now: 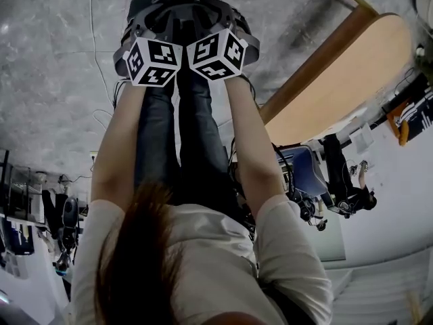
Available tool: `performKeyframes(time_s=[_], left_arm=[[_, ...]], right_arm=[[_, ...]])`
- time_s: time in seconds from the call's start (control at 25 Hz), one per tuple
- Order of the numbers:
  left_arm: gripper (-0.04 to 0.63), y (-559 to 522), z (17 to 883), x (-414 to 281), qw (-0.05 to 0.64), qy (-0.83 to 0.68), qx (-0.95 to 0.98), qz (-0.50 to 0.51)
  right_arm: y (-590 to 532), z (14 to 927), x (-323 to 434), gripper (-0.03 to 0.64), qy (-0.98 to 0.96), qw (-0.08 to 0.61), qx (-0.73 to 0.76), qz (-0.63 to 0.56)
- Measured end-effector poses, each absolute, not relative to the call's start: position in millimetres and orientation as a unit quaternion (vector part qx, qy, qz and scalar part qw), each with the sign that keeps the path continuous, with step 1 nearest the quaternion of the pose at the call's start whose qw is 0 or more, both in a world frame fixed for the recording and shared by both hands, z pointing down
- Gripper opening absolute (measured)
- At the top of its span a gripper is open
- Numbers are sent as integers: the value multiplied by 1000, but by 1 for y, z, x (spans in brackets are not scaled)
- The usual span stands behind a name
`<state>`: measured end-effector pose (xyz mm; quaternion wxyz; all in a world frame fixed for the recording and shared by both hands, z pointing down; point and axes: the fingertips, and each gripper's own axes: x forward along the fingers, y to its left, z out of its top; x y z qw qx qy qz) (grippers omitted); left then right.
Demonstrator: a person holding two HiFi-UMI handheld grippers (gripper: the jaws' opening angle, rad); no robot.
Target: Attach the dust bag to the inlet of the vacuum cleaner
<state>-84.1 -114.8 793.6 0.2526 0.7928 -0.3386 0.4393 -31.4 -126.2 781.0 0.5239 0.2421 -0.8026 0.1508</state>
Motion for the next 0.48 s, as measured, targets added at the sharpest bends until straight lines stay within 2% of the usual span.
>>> performKeyframes(time_s=[0.32,0.48], left_arm=[[64,-121,796,-80,209,-255,816,476],[59,-117,796,-81,230,-288,811,454]], right_arm=[[-120,776,-29,60,-797,506,288,160],[-125,783,-30,66,-807,516,248,143]])
